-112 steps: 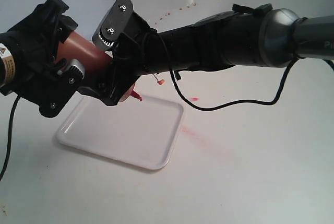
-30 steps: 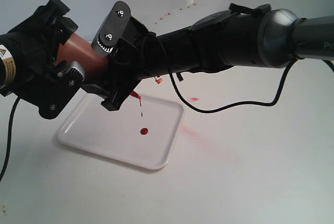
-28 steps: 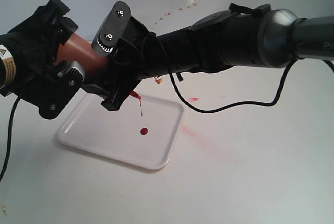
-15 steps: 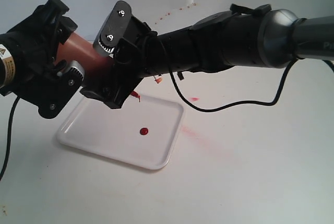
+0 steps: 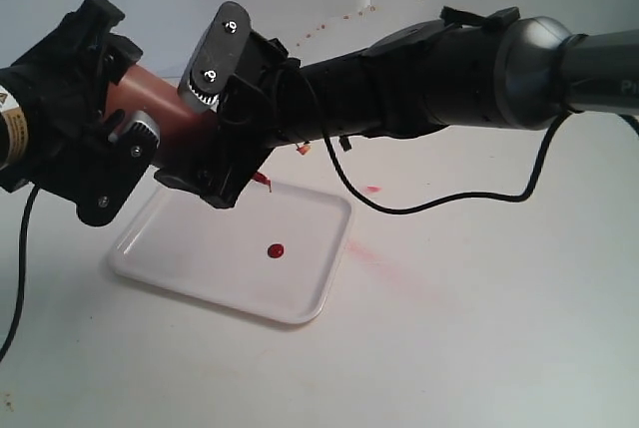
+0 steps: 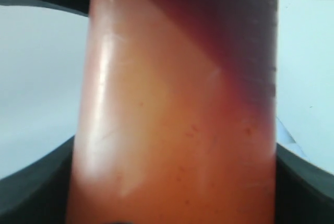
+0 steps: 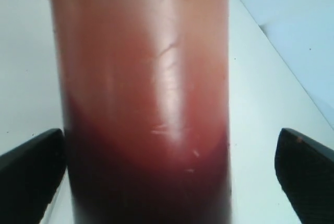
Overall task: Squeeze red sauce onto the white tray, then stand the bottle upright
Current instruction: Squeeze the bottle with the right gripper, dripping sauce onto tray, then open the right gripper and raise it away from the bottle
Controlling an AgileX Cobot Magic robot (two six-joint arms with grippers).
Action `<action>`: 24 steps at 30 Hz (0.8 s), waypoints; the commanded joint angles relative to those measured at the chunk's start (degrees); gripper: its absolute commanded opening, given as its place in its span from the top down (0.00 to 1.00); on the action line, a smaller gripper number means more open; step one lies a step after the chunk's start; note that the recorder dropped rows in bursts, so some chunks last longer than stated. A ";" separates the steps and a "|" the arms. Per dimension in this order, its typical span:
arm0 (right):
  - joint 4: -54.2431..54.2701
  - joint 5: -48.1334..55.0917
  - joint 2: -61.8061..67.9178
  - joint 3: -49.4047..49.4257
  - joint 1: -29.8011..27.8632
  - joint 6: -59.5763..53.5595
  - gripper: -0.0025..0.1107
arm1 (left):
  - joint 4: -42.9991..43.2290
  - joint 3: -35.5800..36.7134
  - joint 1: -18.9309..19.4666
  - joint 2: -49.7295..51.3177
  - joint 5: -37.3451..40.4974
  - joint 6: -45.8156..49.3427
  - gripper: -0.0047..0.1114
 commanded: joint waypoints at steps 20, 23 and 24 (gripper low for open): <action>-12.62 -1.97 -16.39 -0.29 -0.26 18.44 0.05 | -14.07 3.92 -0.16 -1.23 5.65 -22.01 0.96; -16.76 -1.97 -19.04 -0.07 -0.26 23.30 0.05 | -14.07 3.92 -0.16 -1.23 5.65 -25.82 0.96; -18.42 -1.97 -19.81 0.03 -0.26 24.69 0.05 | -14.07 3.92 -0.16 -1.23 5.54 -27.36 0.96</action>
